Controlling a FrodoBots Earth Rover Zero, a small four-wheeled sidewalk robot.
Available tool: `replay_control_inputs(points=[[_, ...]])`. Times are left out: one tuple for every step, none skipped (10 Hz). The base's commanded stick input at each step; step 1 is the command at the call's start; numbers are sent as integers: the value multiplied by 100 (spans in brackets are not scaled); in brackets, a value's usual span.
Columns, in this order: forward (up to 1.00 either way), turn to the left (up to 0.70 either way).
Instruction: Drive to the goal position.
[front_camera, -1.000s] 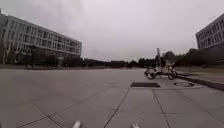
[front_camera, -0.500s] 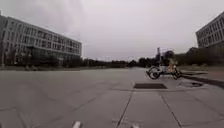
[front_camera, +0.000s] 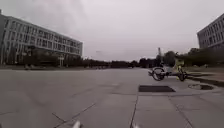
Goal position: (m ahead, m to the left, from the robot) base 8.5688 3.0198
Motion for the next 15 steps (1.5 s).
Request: replay_control_inputs(points=[[70, -3], [70, -3], [70, -3], [70, -28], [70, -17], [70, -5], [70, 0], [70, 0], [70, 0], [70, 0], [70, 0], [70, 0], [70, 0], [70, 0], [70, 0]])
